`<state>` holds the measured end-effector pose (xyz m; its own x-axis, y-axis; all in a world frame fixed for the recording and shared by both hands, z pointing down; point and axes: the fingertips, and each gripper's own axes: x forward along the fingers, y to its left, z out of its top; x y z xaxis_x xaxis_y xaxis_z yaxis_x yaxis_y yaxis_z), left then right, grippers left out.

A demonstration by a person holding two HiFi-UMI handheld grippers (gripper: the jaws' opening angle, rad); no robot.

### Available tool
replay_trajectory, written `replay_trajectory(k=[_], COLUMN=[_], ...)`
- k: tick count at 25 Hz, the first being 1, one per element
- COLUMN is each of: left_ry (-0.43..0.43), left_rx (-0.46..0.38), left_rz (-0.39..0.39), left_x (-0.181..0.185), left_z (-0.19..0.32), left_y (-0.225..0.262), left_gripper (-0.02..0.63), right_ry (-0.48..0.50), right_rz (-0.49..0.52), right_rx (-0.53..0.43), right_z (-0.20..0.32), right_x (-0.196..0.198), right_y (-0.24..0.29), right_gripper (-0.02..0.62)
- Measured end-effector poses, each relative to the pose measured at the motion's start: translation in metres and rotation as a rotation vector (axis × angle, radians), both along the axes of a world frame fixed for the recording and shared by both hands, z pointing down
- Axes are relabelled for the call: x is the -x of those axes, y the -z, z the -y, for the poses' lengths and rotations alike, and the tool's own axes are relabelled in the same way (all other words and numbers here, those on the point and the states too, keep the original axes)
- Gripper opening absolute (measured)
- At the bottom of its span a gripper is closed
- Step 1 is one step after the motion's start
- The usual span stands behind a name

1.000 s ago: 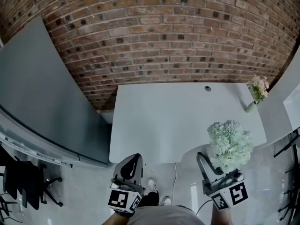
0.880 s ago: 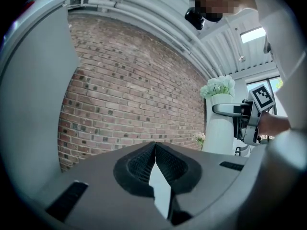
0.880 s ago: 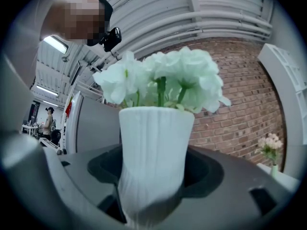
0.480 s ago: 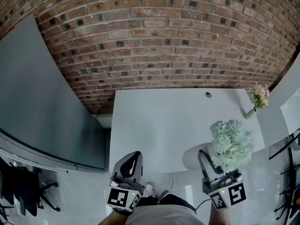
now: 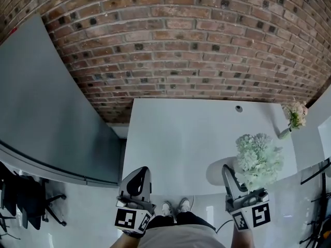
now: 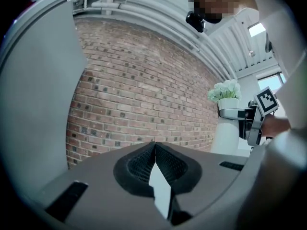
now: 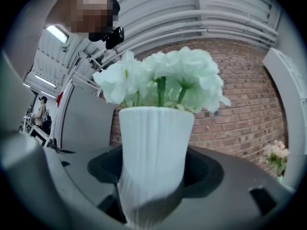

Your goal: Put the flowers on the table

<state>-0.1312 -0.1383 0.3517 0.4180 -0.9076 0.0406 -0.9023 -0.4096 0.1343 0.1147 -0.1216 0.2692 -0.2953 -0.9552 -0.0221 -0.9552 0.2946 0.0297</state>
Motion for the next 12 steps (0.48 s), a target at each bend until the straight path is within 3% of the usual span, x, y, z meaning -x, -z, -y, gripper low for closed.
replay_trajectory(k=[12], left_ry=[0.05], left_rx=[0.008], left_rz=[0.018], left_x=[-0.008], left_z=[0.014], left_y=[-0.043], left_gripper=[0.008], right_ry=[0.044], right_rz=[-0.011], right_rx=[0.005], right_z=[0.033], right_x=[-0.002], right_y=[-0.062], right_gripper=[0.364])
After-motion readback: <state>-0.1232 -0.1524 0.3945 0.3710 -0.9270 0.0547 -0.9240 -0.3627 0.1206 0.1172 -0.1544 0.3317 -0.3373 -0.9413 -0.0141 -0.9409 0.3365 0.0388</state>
